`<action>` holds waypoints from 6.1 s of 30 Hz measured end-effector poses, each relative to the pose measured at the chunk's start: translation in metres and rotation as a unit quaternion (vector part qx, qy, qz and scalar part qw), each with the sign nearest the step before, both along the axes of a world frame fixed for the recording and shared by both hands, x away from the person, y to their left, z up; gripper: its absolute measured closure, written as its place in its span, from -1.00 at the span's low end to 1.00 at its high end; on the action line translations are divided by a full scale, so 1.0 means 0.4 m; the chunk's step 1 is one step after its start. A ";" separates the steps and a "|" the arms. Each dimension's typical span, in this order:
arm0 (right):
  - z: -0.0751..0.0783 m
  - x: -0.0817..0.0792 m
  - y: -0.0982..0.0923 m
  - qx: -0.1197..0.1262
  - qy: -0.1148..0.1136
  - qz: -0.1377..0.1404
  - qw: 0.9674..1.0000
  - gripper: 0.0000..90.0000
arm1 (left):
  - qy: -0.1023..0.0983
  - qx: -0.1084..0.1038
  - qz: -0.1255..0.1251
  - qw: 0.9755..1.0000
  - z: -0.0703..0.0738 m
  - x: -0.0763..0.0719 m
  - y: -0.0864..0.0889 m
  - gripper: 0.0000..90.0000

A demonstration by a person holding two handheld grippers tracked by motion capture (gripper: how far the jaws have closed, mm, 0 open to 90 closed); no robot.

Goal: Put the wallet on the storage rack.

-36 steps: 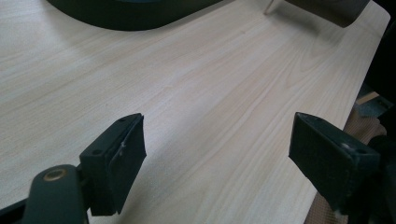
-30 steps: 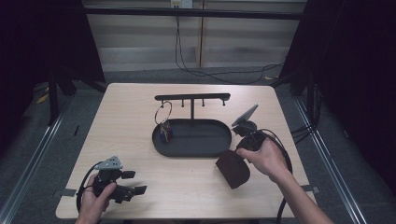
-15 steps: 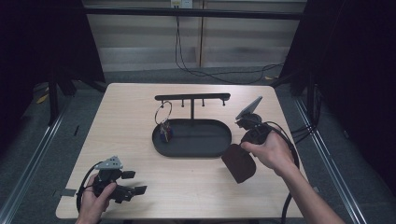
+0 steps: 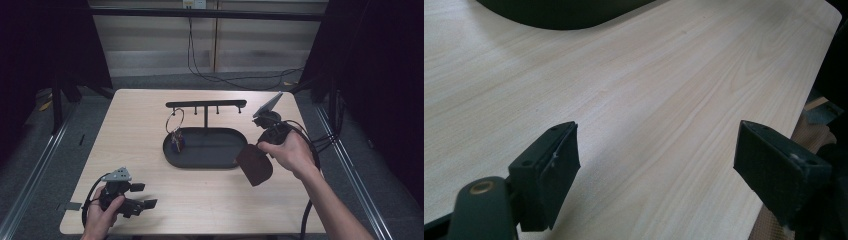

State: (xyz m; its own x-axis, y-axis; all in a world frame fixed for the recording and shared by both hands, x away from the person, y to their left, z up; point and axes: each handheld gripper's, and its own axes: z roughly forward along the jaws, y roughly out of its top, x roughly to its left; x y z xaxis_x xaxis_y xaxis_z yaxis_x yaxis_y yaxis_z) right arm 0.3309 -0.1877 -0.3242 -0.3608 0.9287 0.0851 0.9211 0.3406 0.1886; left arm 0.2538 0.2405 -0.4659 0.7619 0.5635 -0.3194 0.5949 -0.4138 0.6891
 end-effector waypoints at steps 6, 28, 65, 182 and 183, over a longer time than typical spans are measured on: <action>0.020 0.015 0.006 0.001 -0.010 -0.001 1.000 0.67 | 0.000 -0.001 0.002 1.000 0.000 -0.001 0.000 -0.64; 0.022 0.105 0.013 0.056 -0.027 -0.033 0.998 0.66 | -0.019 -0.009 -0.014 1.000 0.008 -0.009 -0.001 -0.64; -0.215 0.214 -0.013 0.199 -0.037 -0.143 0.969 0.67 | -0.014 -0.004 -0.017 1.000 0.006 -0.007 -0.003 -0.63; -0.273 -0.262 -0.143 0.205 -0.265 -0.034 0.942 -0.50 | -0.003 -0.013 0.000 1.000 0.007 -0.014 -0.012 -0.63; -0.275 -0.268 -0.144 0.206 -0.266 -0.036 0.941 -0.50 | -0.003 -0.013 0.001 1.000 0.007 -0.014 -0.011 -0.63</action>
